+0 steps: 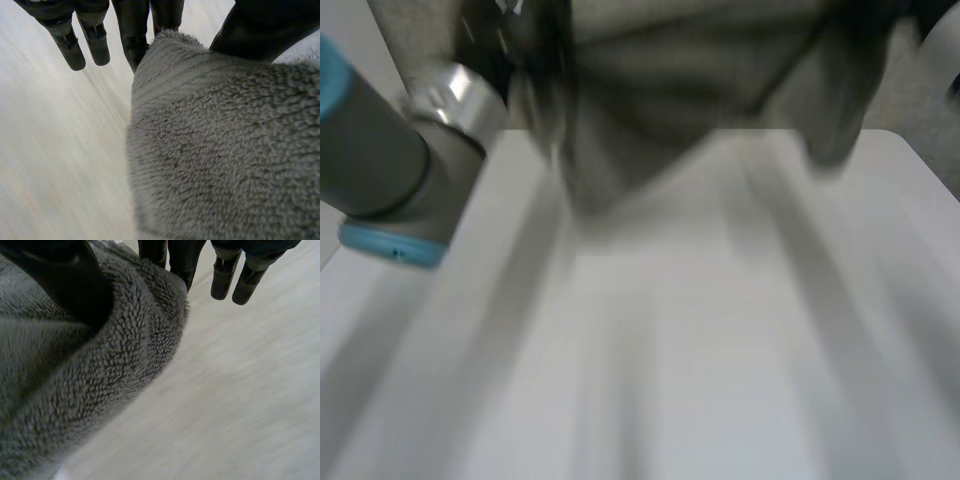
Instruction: Fold the towel.
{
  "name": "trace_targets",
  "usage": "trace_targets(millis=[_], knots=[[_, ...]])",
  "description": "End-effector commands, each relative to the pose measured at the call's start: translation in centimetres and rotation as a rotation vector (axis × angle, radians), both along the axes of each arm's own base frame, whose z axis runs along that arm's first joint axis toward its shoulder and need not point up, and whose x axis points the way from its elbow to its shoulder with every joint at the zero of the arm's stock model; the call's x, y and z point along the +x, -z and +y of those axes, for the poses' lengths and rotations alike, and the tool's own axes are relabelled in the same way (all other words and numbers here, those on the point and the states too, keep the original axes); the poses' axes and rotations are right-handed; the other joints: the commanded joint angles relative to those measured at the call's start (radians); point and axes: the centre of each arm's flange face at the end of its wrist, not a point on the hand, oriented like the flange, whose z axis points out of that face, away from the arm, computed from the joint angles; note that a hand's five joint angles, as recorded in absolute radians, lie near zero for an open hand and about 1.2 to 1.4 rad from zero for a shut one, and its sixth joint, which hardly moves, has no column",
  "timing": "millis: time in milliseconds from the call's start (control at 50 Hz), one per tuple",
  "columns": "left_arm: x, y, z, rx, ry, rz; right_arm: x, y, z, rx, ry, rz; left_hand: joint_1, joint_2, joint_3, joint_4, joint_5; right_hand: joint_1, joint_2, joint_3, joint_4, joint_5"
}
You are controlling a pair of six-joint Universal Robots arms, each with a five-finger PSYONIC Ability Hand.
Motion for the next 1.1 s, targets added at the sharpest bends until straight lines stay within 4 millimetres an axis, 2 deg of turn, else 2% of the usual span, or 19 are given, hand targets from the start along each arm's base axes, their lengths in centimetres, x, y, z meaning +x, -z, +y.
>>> trace_targets(millis=[20,100,140,160,200,260,300,320,360,380,420,460,620,880,900,920,940,980,1100], knots=[[2.8,-8.1,5.2,-0.353,0.068,0.258,-3.4,-4.9,3.6,-0.185,-0.077,-0.176,0.134,0.079,-0.038,-0.047,0.083,0.100,0.084,0.020,0.030,0.089],[2.5,-5.8,4.8,-0.242,0.067,0.204,-2.6,-1.0,3.6,-0.018,-0.146,-0.085,0.134,0.079,-0.038,-0.047,0.083,0.100,0.084,0.020,0.030,0.089],[1.8,-2.2,4.0,-0.100,0.078,0.123,-2.4,2.8,3.4,0.125,-0.163,-0.014,0.134,0.079,-0.038,-0.047,0.083,0.100,0.084,0.020,0.030,0.089],[1.8,-2.1,4.0,-0.099,0.078,0.122,-2.4,2.8,3.4,0.126,-0.163,-0.013,0.134,0.079,-0.038,-0.047,0.083,0.100,0.084,0.020,0.030,0.089],[1.3,2.2,3.3,0.043,0.094,0.036,-2.1,7.0,3.0,0.241,-0.148,0.064,0.134,0.079,-0.038,-0.047,0.083,0.100,0.084,0.020,0.030,0.089],[1.1,4.2,3.3,0.107,0.107,-0.006,-2.0,9.0,3.3,0.285,-0.143,0.108,0.134,0.079,-0.038,-0.047,0.083,0.060,0.044,0.020,0.030,0.049],[1.0,8.5,3.5,0.232,0.129,-0.077,-2.0,12.8,4.1,0.352,-0.129,0.189,0.134,0.079,-0.038,-0.047,0.083,0.019,0.003,0.020,0.030,0.008],[1.0,8.5,3.5,0.233,0.129,-0.078,-2.0,12.8,4.1,0.353,-0.129,0.190,0.134,0.079,-0.038,-0.047,0.083,0.019,0.003,0.020,0.030,0.007],[1.1,12.2,4.0,0.344,0.140,-0.132,-2.3,16.3,5.4,0.429,-0.133,0.263,0.134,0.079,-0.038,-0.047,0.083,-0.066,-0.082,0.020,0.030,-0.077],[1.1,12.2,4.0,0.344,0.140,-0.132,-2.3,16.3,5.4,0.429,-0.133,0.264,0.134,0.079,-0.038,-0.047,0.083,-0.066,-0.082,0.020,0.030,-0.078],[1.2,13.9,4.3,0.399,0.136,-0.159,-2.3,20.2,6.1,0.529,-0.145,0.315,0.134,0.079,-0.038,-0.047,0.083,-0.151,-0.167,0.020,0.030,-0.163],[1.6,16.9,4.9,0.503,0.123,-0.236,-2.2,21.7,6.4,0.574,-0.155,0.329,0.134,0.079,-0.038,-0.047,0.083,-0.137,-0.153,0.020,0.030,-0.148],[3.4,19.5,5.5,0.599,0.054,-0.407,-2.6,22.5,6.0,0.601,-0.134,0.335,0.134,0.079,-0.038,-0.047,0.083,-0.064,-0.080,0.020,0.030,-0.075],[4.7,18.6,7.4,0.900,0.057,-0.535,-2.5,21.7,6.9,0.729,-0.157,0.349,0.134,0.079,-0.038,-0.047,0.083,-0.043,-0.059,0.020,0.030,-0.054],[4.9,18.4,7.3,0.925,0.050,-0.541,-2.4,21.4,6.8,0.739,-0.161,0.348,-0.011,-0.066,-0.038,-0.047,-0.062,-0.066,-0.082,0.020,0.030,-0.077],[4.9,18.1,7.1,0.919,0.042,-0.538,-2.2,21.1,6.7,0.735,-0.165,0.347,-0.314,-0.370,-0.038,-0.047,-0.365,-0.203,-0.219,0.020,0.030,-0.214],[4.9,18.1,7.1,0.919,0.042,-0.538,-2.2,21.1,6.7,0.735,-0.165,0.347,-0.317,-0.373,-0.038,-0.047,-0.368,-0.204,-0.220,0.020,0.030,-0.216],[4.9,17.9,6.5,0.898,0.015,-0.528,-1.5,20.7,6.4,0.724,-0.169,0.342,-1.137,-1.193,-0.038,-0.047,-1.138,-1.194,-1.210,0.020,0.030,-1.133],[4.7,17.6,6.4,0.879,0.013,-0.522,-1.2,21.0,6.8,0.754,-0.140,0.330,-1.101,-1.157,-0.038,-0.047,-1.138,-1.296,-1.312,0.020,0.030,-1.133]])
